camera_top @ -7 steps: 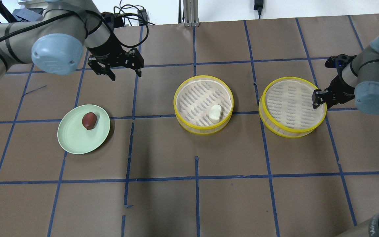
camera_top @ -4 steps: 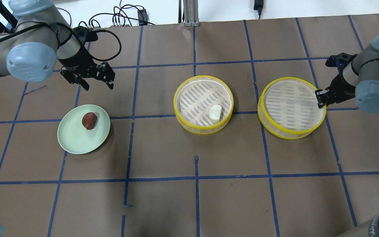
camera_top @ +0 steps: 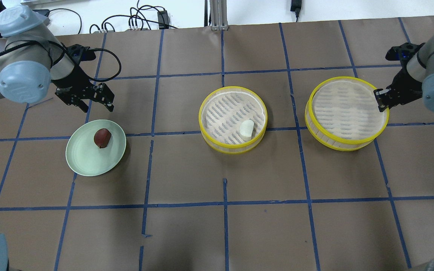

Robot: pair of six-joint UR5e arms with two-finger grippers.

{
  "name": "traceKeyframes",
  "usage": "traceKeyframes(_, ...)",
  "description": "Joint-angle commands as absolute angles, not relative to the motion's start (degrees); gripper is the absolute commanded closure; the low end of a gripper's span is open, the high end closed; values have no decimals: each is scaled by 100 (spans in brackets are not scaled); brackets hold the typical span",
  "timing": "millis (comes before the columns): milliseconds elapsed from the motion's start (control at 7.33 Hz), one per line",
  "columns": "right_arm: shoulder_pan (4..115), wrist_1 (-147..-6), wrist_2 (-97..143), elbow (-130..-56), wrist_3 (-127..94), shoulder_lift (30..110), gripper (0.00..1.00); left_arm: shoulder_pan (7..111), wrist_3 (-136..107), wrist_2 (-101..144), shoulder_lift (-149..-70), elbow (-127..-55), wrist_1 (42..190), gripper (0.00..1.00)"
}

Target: Stack buns with steamer

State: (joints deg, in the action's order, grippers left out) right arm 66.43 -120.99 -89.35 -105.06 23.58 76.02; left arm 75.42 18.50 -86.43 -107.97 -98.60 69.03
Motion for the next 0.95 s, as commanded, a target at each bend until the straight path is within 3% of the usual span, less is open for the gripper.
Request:
traceKeyframes(0, 7063, -11446, -8642, -10275, 1370, 7865, 94, 7297, 2038, -8866, -10889, -10368, 6245, 13)
traceKeyframes(545, 8452, -10583, -8429, -9528, -452, 7840, 94, 7225, 2065, -8894, -11030, -10994, 5607, 16)
traceKeyframes(682, 8803, -10643, -8446, -9536, -979, 7770, 94, 7225, 2057, -8895, -11030, -11073, 5607, 26)
traceKeyframes(818, 9007, -10696, -8472, -9545, -1228, 7691, 94, 7225, 2057, -8895, -11030, -11100, 5607, 46)
